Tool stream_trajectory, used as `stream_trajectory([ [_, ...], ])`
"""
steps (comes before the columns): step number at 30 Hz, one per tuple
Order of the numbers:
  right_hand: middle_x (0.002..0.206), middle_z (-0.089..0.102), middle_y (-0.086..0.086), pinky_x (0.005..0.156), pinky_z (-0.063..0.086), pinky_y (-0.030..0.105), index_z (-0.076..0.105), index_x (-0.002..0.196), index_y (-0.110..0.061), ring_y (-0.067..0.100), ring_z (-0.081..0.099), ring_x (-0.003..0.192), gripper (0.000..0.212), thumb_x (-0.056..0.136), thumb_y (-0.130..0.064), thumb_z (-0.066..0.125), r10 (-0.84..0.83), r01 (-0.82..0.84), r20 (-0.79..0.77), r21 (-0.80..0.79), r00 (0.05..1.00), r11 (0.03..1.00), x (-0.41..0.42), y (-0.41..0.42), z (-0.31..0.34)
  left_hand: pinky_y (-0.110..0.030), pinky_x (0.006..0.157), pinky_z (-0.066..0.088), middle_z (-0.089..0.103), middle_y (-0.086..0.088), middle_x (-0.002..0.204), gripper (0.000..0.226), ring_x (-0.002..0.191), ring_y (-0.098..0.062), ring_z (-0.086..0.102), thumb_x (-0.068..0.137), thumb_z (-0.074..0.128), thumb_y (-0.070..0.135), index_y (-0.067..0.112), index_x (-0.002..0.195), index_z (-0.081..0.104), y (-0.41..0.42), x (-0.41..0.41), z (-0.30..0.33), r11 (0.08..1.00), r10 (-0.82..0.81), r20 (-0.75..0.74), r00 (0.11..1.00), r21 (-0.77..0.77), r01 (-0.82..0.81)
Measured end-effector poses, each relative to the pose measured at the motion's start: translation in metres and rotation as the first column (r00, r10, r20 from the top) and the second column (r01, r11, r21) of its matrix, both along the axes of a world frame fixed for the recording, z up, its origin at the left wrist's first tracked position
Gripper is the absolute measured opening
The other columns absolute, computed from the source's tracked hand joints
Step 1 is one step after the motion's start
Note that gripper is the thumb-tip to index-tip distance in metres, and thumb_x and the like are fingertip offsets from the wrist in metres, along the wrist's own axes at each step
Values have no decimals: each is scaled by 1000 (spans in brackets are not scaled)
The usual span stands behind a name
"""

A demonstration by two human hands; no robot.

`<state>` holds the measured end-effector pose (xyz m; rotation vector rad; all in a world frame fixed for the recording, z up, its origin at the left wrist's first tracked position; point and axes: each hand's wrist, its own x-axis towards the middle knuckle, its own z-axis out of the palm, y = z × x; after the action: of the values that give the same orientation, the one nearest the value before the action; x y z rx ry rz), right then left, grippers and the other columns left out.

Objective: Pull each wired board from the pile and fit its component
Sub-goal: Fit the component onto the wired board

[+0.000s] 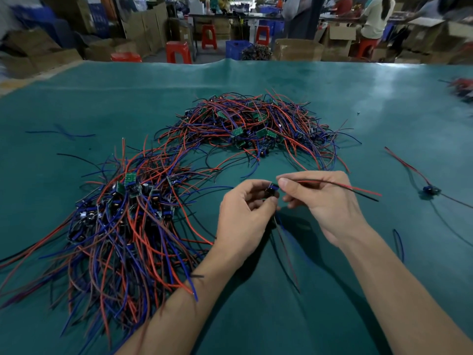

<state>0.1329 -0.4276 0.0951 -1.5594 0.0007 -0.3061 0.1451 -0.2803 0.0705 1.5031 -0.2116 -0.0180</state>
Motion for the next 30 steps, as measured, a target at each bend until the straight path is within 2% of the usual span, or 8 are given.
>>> stream_trajectory([
  [4,65,70,7,49,49,20,79,73,-11,13,62,54,10,70,-20,81,-49,50,-13,135,999,990,0,2,1,-16,61,50,75,2,81,23,60,-7,66,93,64,-4,18,93,69,-1,-3,1,998,-61,-45,997,19,61],
  [9,79,75,6,58,53,19,81,76,-9,12,64,63,11,71,-19,78,69,-60,-67,119,995,991,2,3,-2,-14,56,44,71,3,72,24,50,0,54,95,59,-3,18,89,69,2,-4,3,997,-57,3,998,55,57],
  [15,58,64,2,49,50,25,75,68,-11,13,58,53,20,88,-13,78,-180,194,87,-192,980,962,5,-12,-2,-27,62,52,68,-5,69,22,53,-3,55,98,59,1,20,87,66,0,-3,2,982,-122,-10,993,146,122],
  [18,56,61,0,51,48,22,72,67,-15,11,56,51,24,90,-11,75,-366,373,101,-57,925,926,8,-32,4,-21,60,53,67,-2,67,29,58,-5,60,98,57,-1,23,83,64,-2,-4,2,974,-167,-20,986,153,168],
  [21,63,64,3,59,53,20,69,76,-7,9,61,54,17,92,-7,72,-508,484,-2,307,861,819,8,-40,10,-13,52,46,66,-2,67,27,50,0,53,99,56,-1,21,86,63,-2,-5,2,976,-159,-29,987,147,162],
  [25,69,70,7,74,60,23,65,81,0,22,74,77,15,90,-8,74,-433,460,-219,658,875,596,5,-37,14,-17,50,41,64,5,69,22,48,-4,46,102,51,3,22,92,57,0,-2,1,991,-11,21,1000,130,8],
  [27,77,73,11,73,61,26,68,87,0,25,75,80,12,87,-10,75,-249,348,-248,566,936,747,4,-27,12,-23,50,42,64,4,69,20,47,-6,47,103,50,4,22,93,53,0,-1,2,995,31,12,999,93,-32],
  [30,85,75,13,72,62,31,75,89,-6,24,72,77,22,77,-24,80,16,25,-205,195,979,981,-2,0,2,-28,47,45,65,2,68,15,45,-7,50,101,55,6,18,93,55,0,-1,2,996,30,17,999,89,-32],
])
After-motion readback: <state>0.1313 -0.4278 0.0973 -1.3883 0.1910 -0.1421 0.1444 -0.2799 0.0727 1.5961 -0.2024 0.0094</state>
